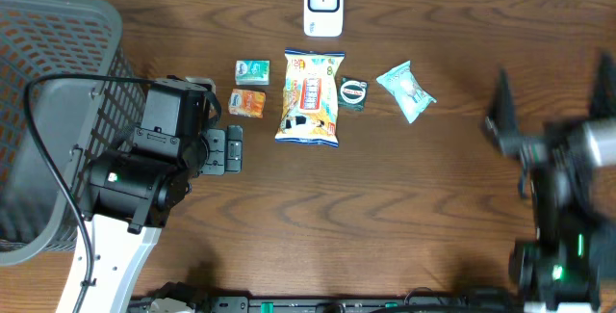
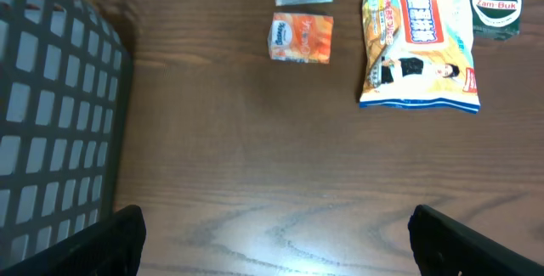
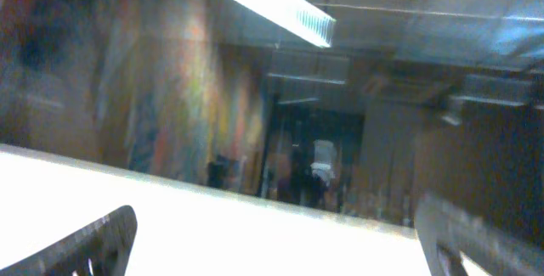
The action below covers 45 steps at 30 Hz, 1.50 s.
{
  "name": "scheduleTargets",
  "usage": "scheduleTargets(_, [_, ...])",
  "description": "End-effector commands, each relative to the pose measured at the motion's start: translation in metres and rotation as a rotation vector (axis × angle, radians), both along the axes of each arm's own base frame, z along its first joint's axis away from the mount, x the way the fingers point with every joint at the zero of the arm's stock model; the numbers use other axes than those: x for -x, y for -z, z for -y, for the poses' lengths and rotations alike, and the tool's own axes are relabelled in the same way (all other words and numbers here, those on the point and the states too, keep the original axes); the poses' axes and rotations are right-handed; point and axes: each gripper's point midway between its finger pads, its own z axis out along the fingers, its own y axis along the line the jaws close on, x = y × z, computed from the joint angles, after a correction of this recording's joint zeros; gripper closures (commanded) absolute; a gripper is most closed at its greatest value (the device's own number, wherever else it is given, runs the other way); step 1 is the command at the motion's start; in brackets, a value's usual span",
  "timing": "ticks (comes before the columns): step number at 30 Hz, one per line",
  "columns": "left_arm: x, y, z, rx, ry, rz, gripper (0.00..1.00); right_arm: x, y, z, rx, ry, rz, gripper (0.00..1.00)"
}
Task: Scan the item barcode
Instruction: 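Raise the right arm and reach toward the mint-green wipes packet, then grasp the mint-green wipes packet with the right gripper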
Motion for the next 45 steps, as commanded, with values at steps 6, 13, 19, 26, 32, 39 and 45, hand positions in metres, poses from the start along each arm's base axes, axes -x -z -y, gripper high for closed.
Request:
scheduleTargets(6, [-0.001, -0.003, -0.001, -0.004, -0.002, 0.006, 0.02, -0.108, 0.043, -0.011, 0.145, -0.034, -0.473, 0.01])
scheduleTargets(13, [-0.001, -0.003, -0.001, -0.004, -0.002, 0.006, 0.02, -0.146, 0.143, -0.011, 0.234, -0.066, -0.931, 0.01])
scheduleTargets(19, [-0.001, -0.003, -0.001, -0.004, -0.002, 0.006, 0.02, -0.144, 0.202, -0.040, 0.207, -0.275, -1.123, 0.01])
scheduleTargets(26, [-0.001, -0.003, -0.001, -0.004, -0.002, 0.006, 0.02, -0.137, 0.226, -0.074, 0.084, -0.495, -1.229, 0.01])
scheduleTargets(32, [-0.001, -0.003, -0.001, -0.004, -0.002, 0.006, 0.02, -0.139, 0.235, -0.079, -0.081, -0.493, -1.326, 0.01])
scheduleTargets(39, [-0.001, -0.003, -0.001, -0.004, -0.002, 0.006, 0.02, -0.154, 0.257, -0.077, -0.073, -0.325, -1.367, 0.01])
scheduleTargets(45, [-0.001, -0.003, -0.001, -0.004, -0.002, 0.006, 0.02, -0.171, 0.307, -0.059, 0.105, 0.100, -1.414, 0.01])
